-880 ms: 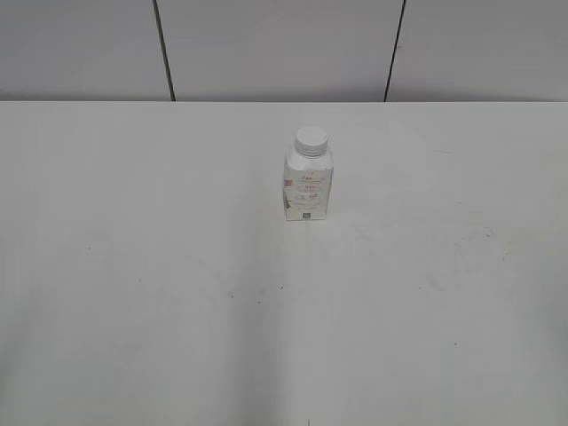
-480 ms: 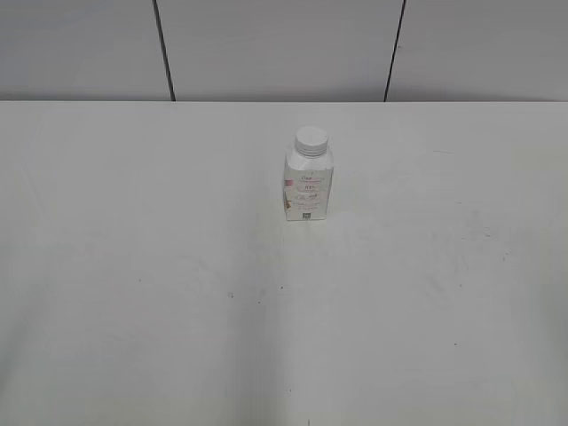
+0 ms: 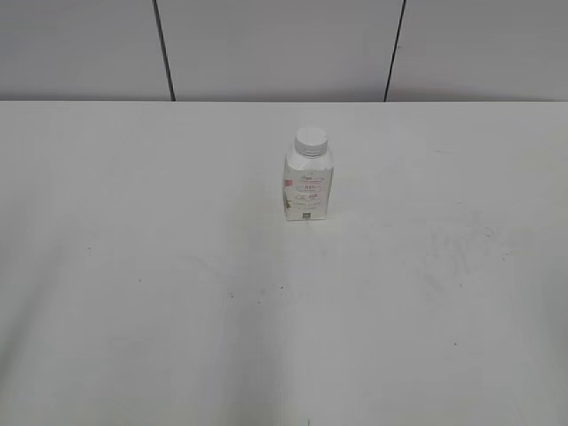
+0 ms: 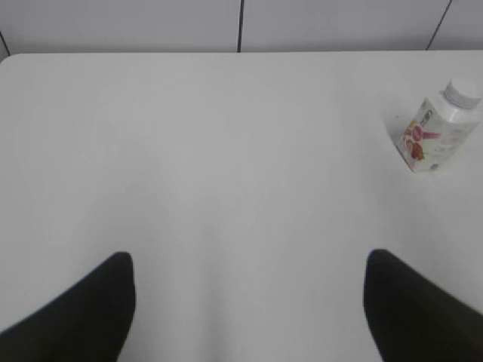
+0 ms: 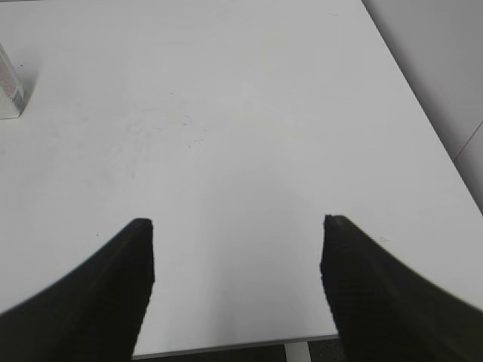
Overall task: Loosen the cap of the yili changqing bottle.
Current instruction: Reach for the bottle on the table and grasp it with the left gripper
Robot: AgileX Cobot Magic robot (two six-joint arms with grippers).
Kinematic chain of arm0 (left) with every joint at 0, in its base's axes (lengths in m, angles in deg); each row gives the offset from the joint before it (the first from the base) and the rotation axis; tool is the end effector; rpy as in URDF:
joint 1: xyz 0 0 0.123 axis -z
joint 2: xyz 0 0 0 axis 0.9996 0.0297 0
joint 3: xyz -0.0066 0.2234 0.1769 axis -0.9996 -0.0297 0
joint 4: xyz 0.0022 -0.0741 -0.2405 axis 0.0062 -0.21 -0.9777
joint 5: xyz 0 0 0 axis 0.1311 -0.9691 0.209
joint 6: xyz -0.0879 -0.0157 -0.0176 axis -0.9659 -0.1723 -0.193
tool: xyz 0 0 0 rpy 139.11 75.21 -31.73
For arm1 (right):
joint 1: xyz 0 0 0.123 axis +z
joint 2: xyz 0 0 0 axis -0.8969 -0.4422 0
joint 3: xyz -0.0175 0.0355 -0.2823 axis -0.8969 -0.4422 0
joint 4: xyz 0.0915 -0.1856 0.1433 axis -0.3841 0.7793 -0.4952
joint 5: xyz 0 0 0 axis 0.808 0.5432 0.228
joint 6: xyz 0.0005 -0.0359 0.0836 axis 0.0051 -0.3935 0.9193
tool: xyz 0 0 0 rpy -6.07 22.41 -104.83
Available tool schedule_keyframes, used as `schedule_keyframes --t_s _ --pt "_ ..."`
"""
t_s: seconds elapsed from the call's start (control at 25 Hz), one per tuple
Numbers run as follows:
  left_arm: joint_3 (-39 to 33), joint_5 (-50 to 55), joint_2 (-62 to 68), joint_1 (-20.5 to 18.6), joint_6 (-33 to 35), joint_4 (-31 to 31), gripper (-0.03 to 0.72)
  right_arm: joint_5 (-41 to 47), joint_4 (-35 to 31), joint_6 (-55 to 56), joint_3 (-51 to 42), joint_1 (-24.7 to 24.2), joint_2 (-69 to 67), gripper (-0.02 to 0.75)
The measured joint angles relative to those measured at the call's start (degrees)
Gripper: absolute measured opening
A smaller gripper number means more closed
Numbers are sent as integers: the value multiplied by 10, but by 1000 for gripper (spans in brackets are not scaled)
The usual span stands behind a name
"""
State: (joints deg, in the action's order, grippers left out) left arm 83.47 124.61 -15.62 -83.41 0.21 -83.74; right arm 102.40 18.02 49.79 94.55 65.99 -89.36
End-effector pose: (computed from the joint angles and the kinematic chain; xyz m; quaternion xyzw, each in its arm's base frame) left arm 0.0445 -0.0033 0.3044 0.0199 0.8480 -0.0298 0.5288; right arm -0.0087 -0.0043 0.2791 -0.0151 0.8538 -0.0142 0.5202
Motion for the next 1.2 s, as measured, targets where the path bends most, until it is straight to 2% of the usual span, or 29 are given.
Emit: schedule_keyframes --t_s 0.6,0.84,1.08,1.2 --pt "0 -383 305 0 2 14 565 0 0 0 0 0 0 546" --pt "0 -567 431 0 2 68 565 0 0 0 0 0 0 546" --pt "0 -710 548 0 3 83 565 0 0 0 0 0 0 546" --pt "0 -772 603 0 3 128 565 0 0 0 0 0 0 545"
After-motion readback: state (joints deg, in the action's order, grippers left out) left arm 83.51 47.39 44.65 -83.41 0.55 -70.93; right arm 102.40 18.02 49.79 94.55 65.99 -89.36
